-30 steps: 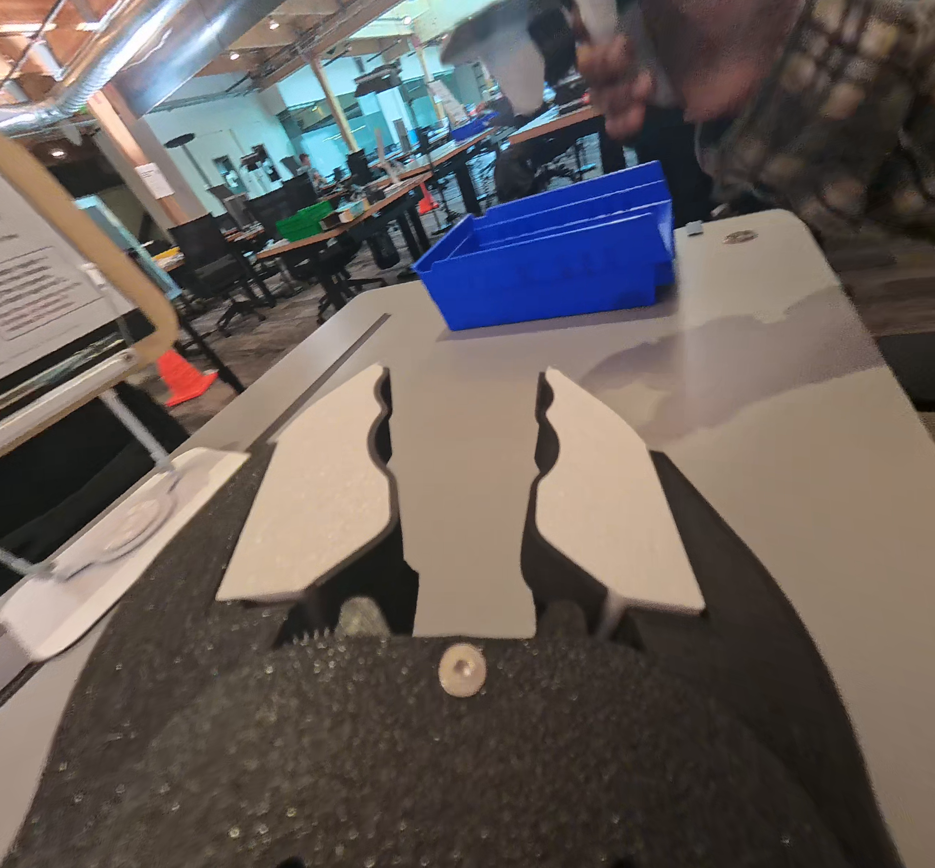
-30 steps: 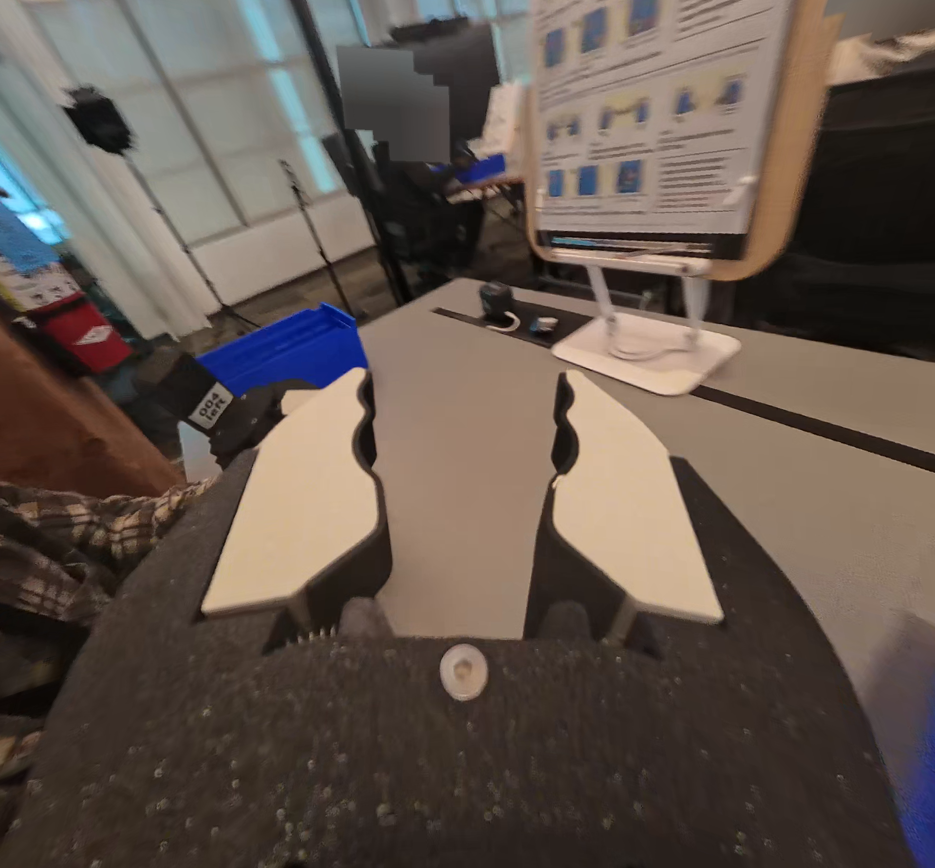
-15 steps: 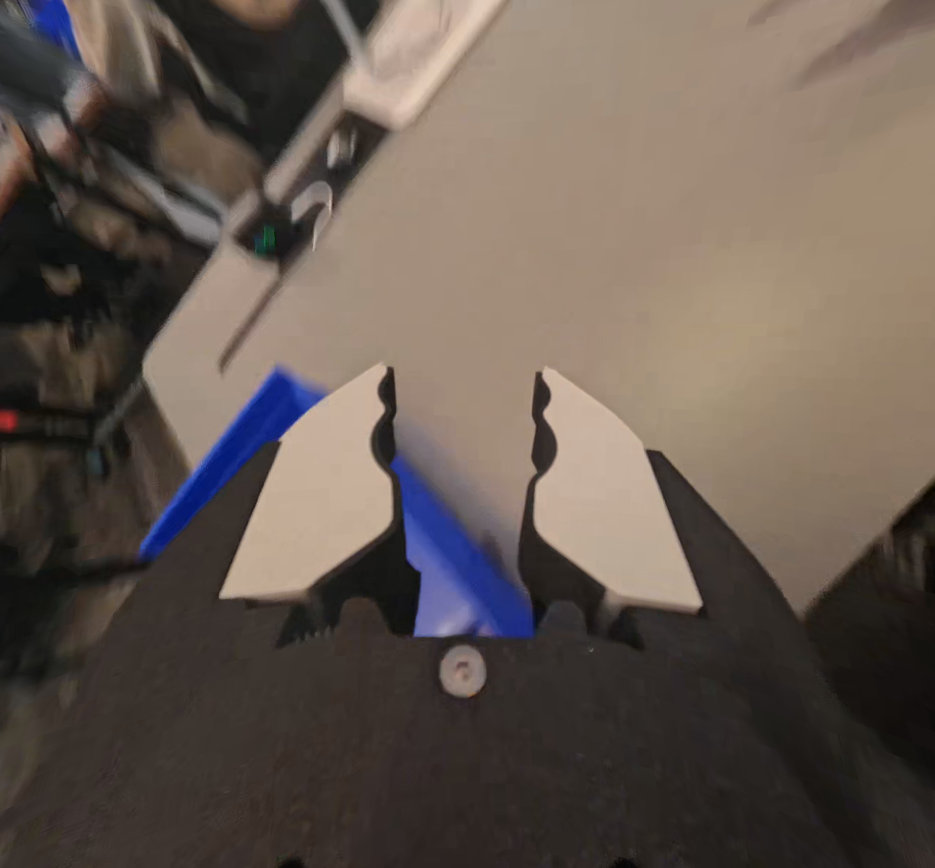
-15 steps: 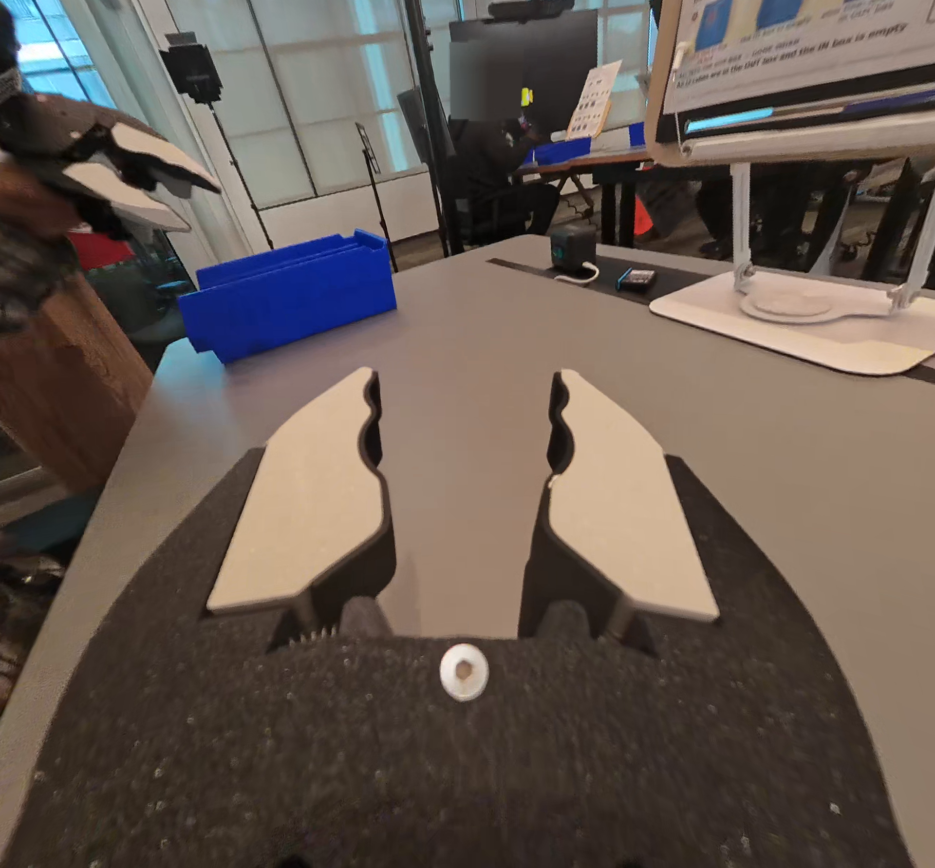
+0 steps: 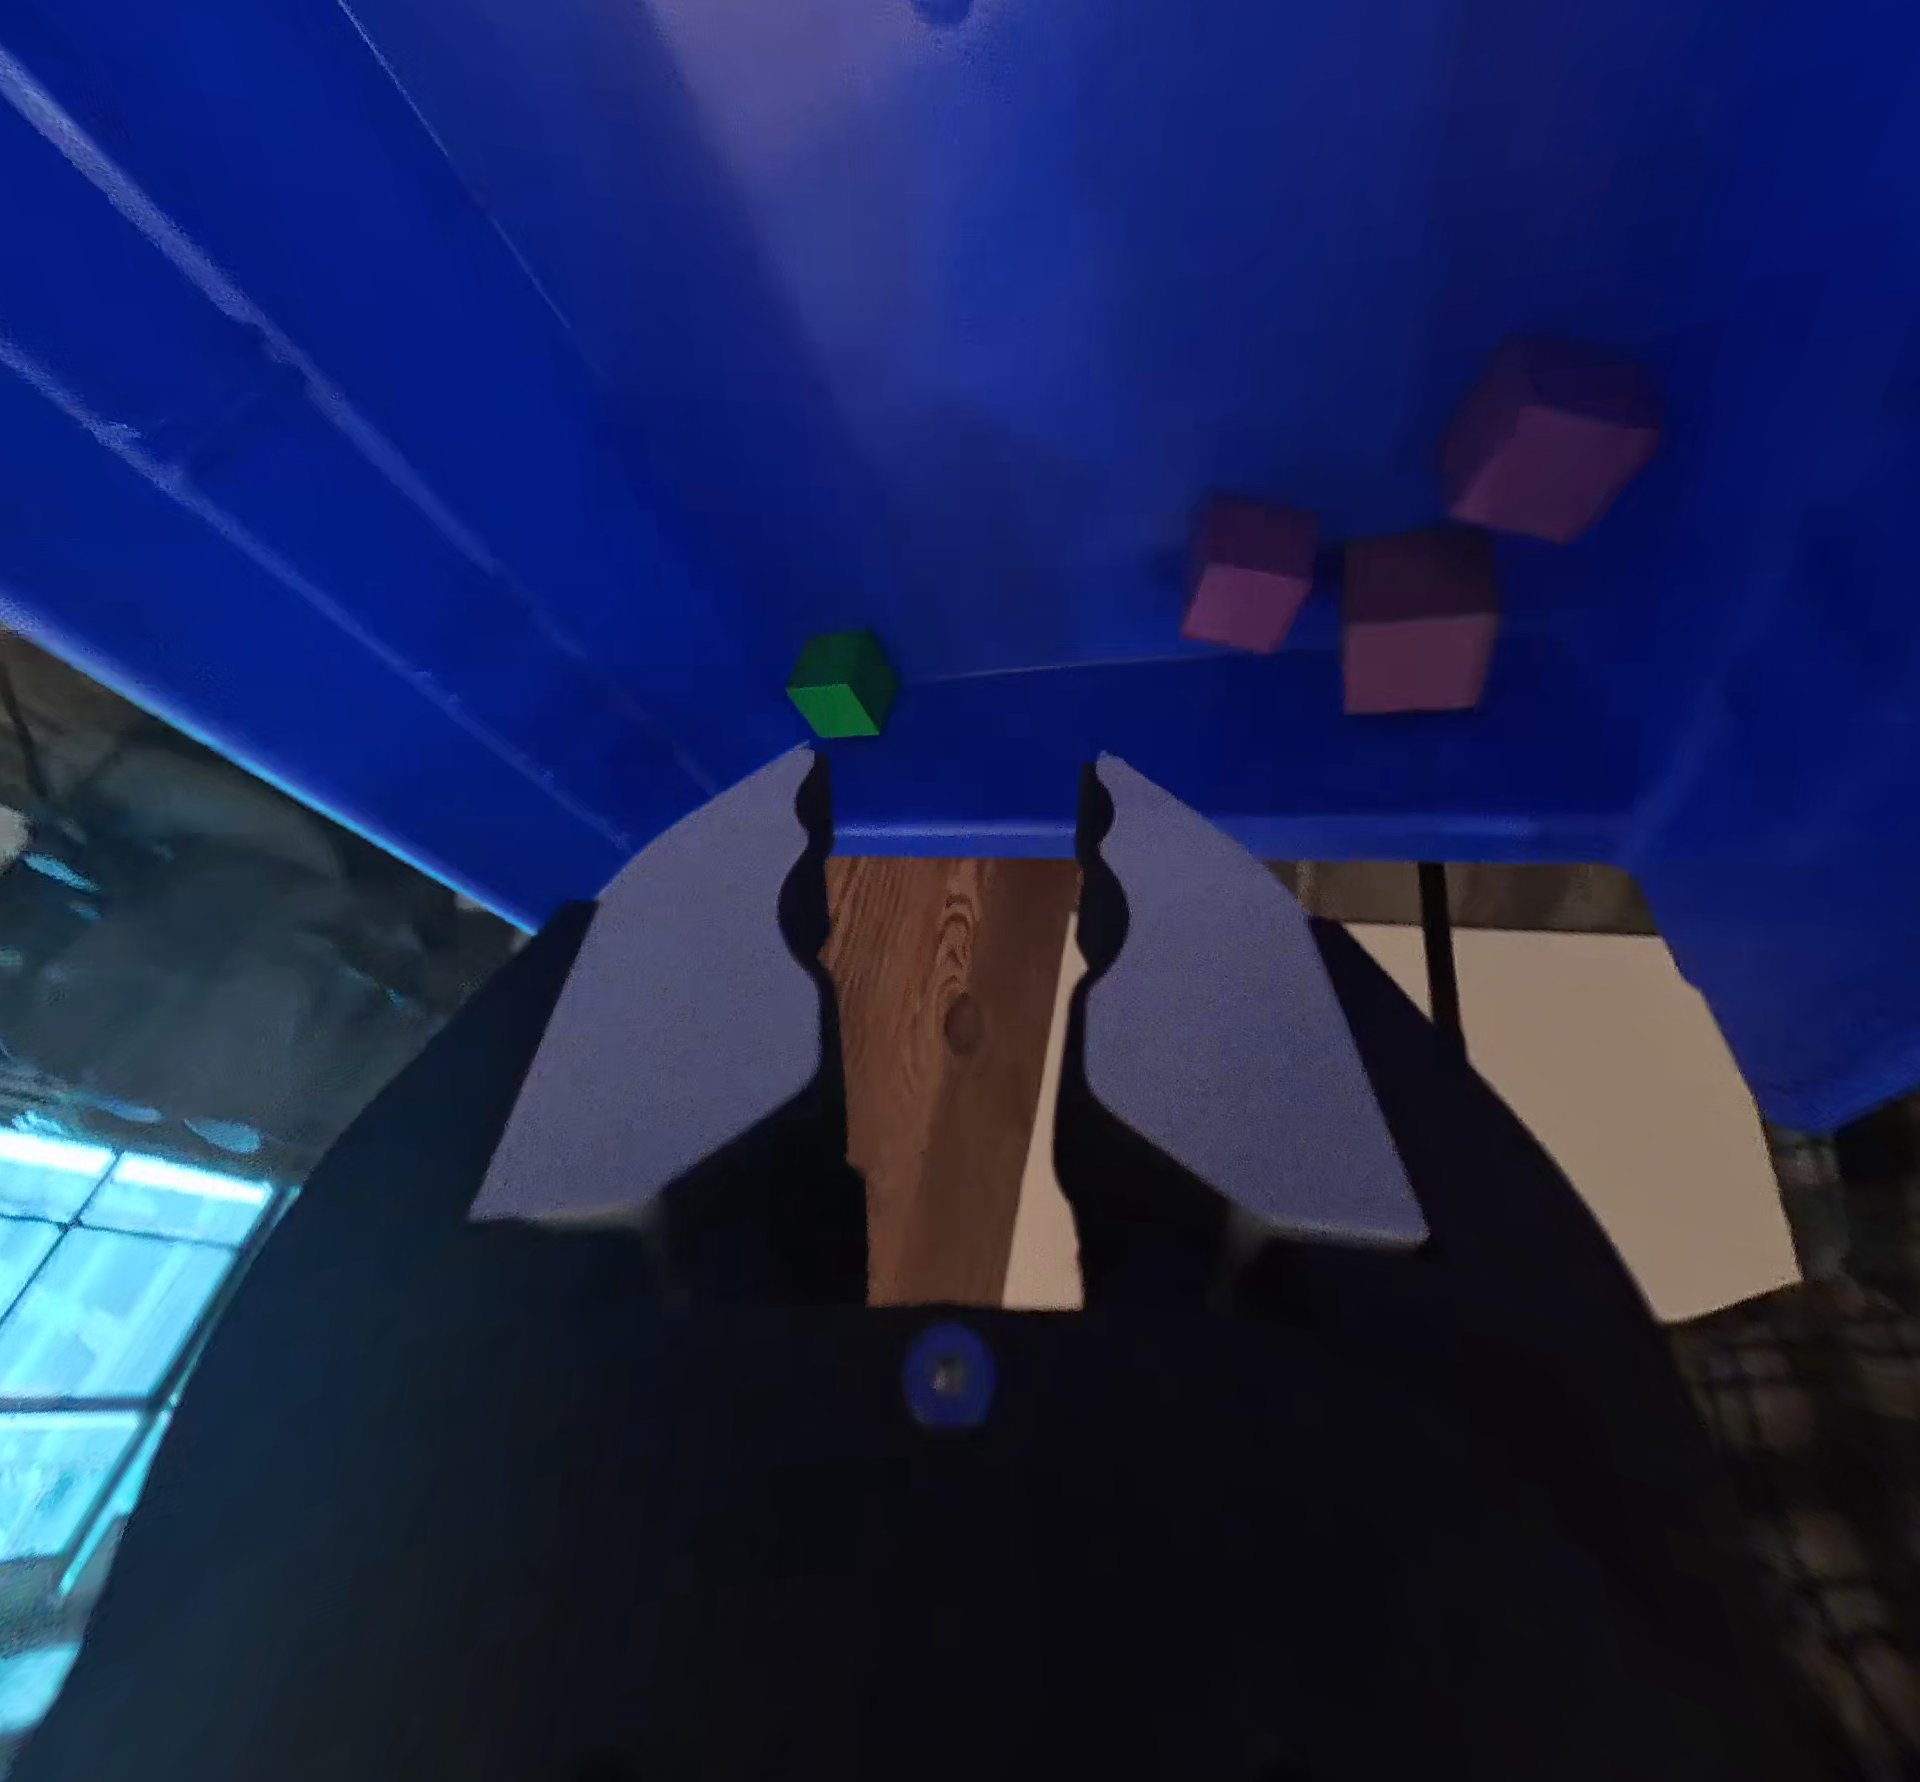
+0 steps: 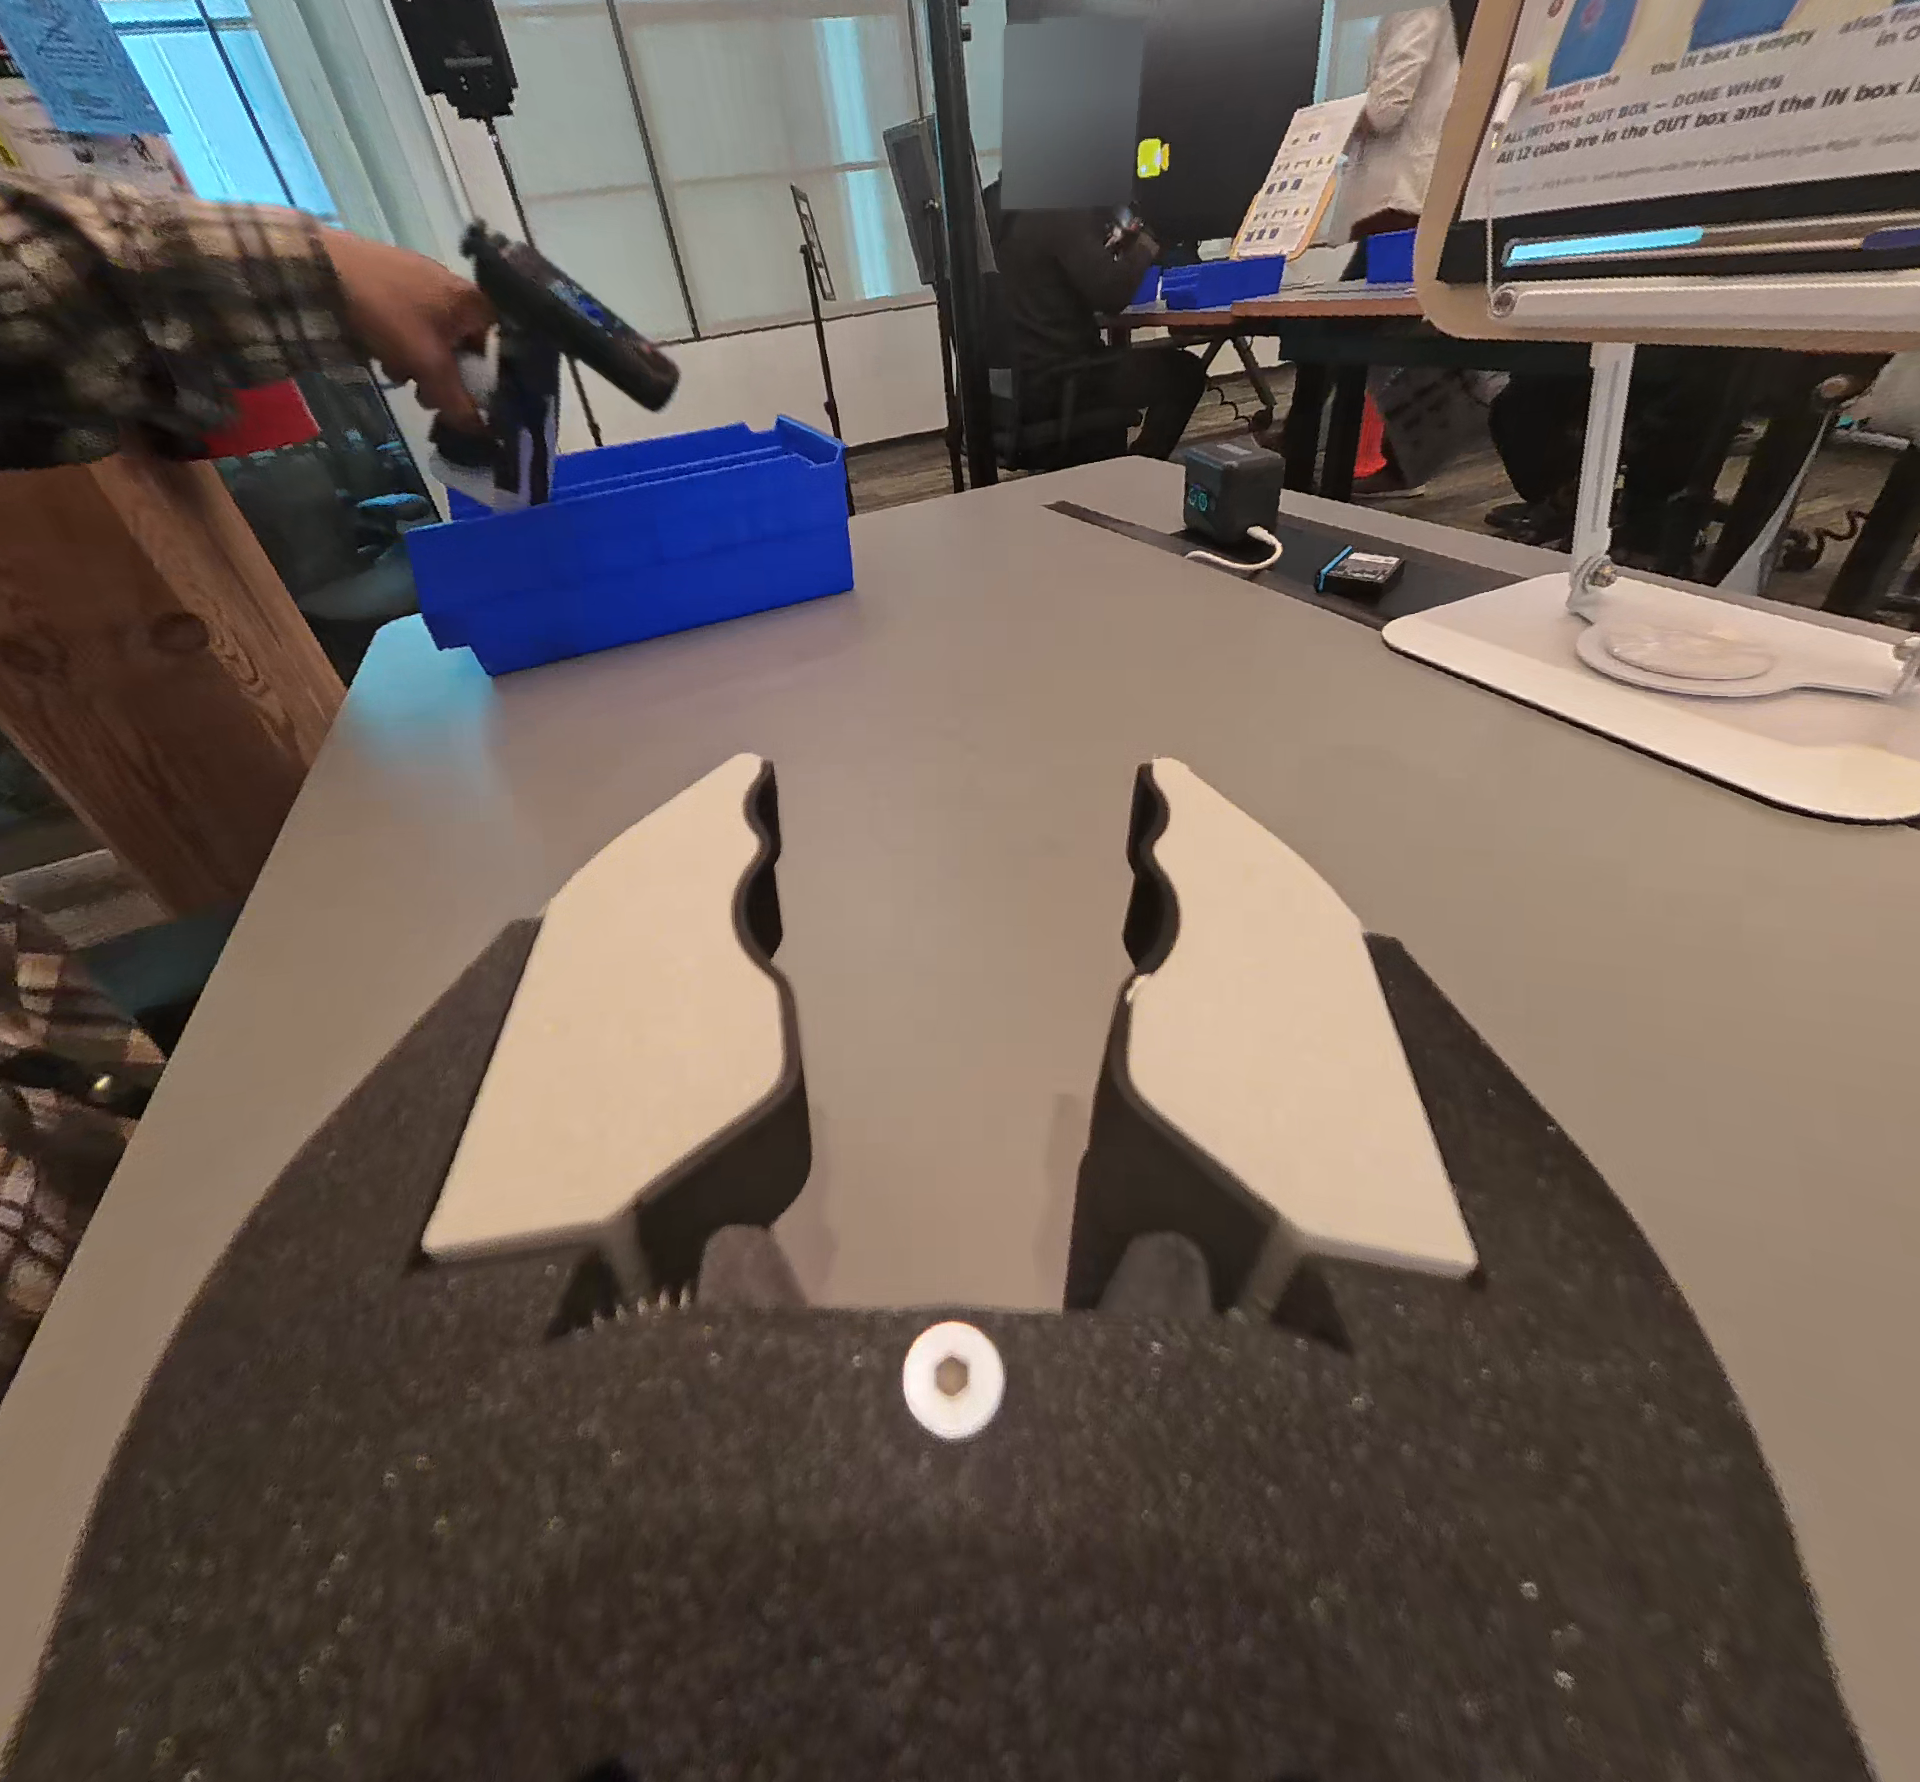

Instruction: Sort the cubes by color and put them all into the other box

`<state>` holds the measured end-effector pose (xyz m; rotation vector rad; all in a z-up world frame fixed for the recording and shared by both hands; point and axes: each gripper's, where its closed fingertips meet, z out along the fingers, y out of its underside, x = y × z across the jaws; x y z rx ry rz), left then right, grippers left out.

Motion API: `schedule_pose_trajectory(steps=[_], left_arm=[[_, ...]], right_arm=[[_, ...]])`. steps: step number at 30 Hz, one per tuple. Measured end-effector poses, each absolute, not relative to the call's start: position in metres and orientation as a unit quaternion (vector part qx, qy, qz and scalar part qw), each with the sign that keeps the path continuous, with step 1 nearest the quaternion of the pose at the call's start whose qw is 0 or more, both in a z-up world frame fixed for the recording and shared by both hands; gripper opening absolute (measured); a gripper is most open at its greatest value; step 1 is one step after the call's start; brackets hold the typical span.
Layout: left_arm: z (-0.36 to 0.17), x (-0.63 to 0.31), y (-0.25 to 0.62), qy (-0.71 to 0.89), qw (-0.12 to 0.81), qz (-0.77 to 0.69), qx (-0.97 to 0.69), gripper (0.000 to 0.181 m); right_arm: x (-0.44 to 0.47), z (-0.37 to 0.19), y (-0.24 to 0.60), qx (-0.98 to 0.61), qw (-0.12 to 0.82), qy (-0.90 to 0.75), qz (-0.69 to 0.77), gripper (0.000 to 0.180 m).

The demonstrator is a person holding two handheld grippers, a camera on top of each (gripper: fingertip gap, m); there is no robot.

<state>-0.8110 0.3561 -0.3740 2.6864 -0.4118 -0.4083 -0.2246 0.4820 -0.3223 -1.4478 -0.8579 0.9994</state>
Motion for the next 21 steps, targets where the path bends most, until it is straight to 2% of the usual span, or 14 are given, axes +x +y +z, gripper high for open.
schedule_pose_trajectory(steps=[10,21], left_arm=[[-0.402,-0.842,0.345,-0.064,0.275,-0.159,0.946,0.047],[-0.416,-0.85,0.339,-0.059,0.333,-0.173,0.925,0.048]], right_arm=[[-0.221,-0.312,0.474,-0.597,0.562,-0.374,0.433,0.064],[-0.223,-0.307,0.468,-0.586,0.561,-0.384,0.441,0.064]])
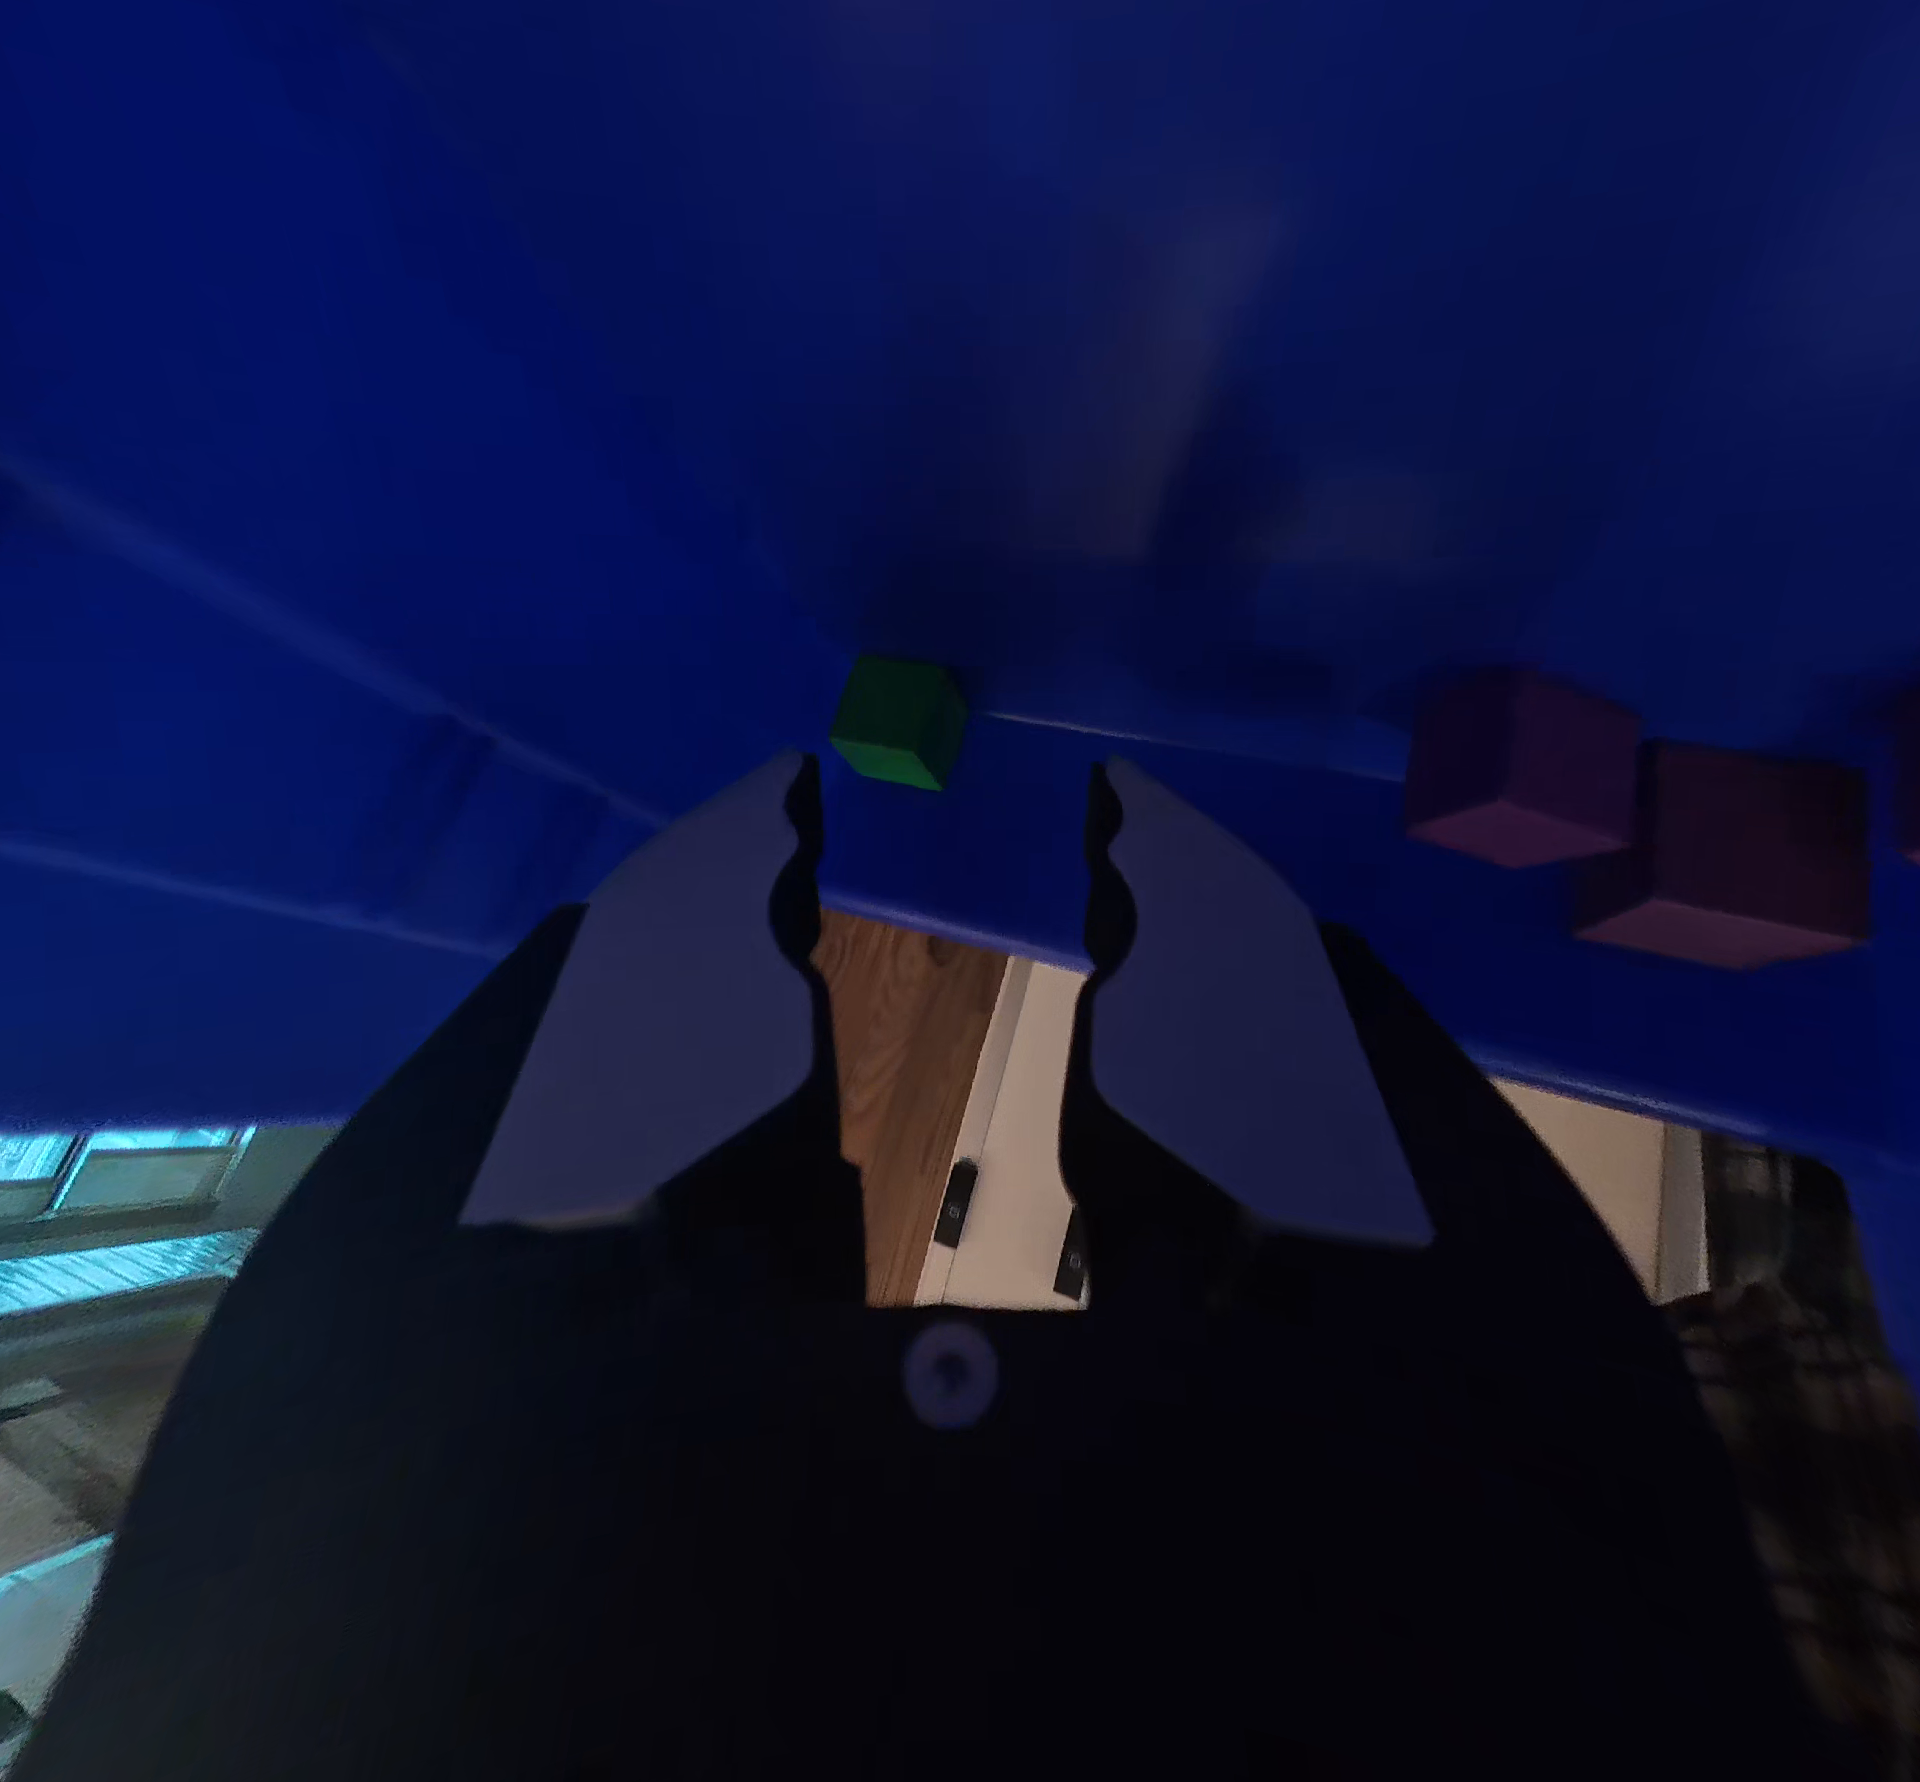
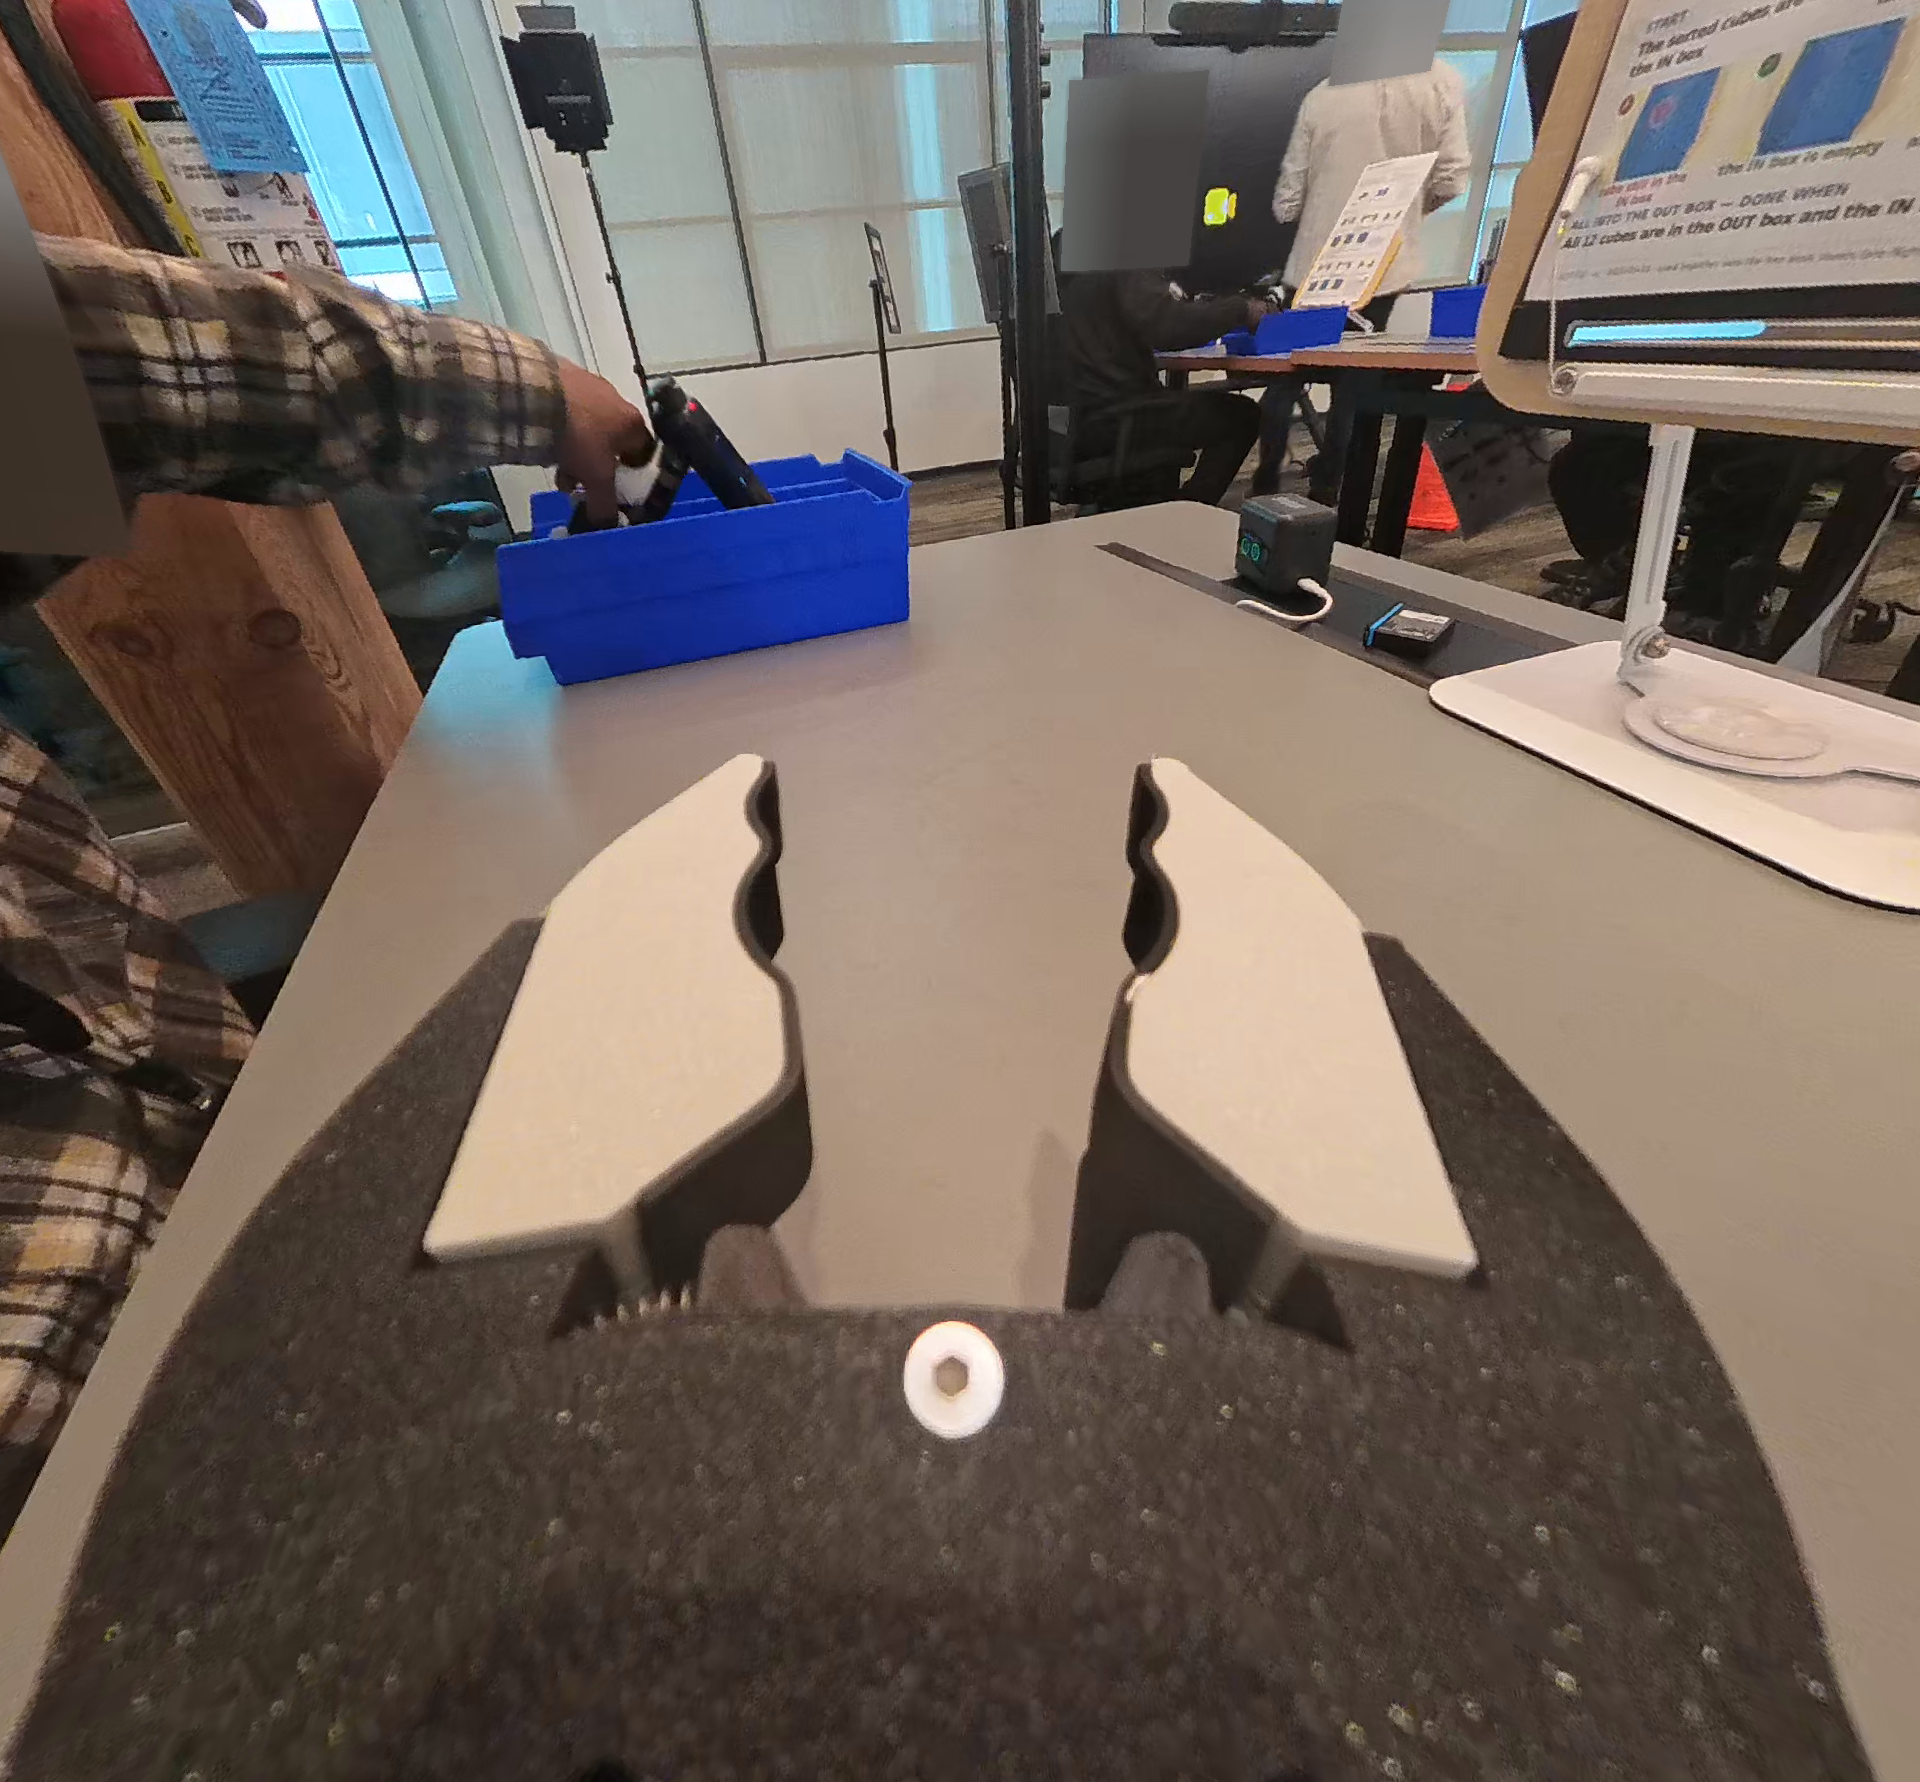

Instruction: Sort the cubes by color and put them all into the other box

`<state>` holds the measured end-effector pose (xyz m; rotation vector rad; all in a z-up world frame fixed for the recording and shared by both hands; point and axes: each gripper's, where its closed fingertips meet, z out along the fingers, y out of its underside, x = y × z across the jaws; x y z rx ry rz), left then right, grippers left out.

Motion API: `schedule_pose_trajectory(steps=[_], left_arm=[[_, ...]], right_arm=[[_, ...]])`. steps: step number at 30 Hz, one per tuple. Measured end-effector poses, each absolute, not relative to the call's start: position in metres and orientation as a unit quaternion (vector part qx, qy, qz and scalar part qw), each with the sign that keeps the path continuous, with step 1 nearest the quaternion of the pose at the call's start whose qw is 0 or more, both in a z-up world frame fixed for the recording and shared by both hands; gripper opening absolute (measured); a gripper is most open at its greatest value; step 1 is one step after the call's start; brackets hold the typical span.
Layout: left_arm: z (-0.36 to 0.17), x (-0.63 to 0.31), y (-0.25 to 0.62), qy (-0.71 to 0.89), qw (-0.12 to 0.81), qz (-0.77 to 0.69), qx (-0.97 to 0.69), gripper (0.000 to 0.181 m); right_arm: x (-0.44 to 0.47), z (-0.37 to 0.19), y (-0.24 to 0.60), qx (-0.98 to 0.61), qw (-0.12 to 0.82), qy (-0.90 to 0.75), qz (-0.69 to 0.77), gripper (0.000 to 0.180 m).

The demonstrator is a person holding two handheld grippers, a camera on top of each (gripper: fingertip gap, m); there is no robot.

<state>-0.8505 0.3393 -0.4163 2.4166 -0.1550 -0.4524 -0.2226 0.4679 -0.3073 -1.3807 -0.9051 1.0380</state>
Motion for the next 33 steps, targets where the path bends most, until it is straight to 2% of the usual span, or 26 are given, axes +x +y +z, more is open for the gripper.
schedule_pose_trajectory(steps=[12,23,33], left_arm=[[-0.421,-0.862,0.329,-0.038,0.353,-0.173,0.919,0.047],[-0.43,-0.84,0.325,-0.042,0.348,-0.086,0.933,0.035],[-0.428,-0.842,0.322,-0.05,0.363,-0.103,0.925,0.037]], right_arm=[[-0.223,-0.306,0.465,-0.583,0.557,-0.387,0.447,0.062],[-0.221,-0.305,0.465,-0.583,0.554,-0.38,0.458,0.061],[-0.221,-0.303,0.464,-0.58,0.554,-0.382,0.459,0.06]])
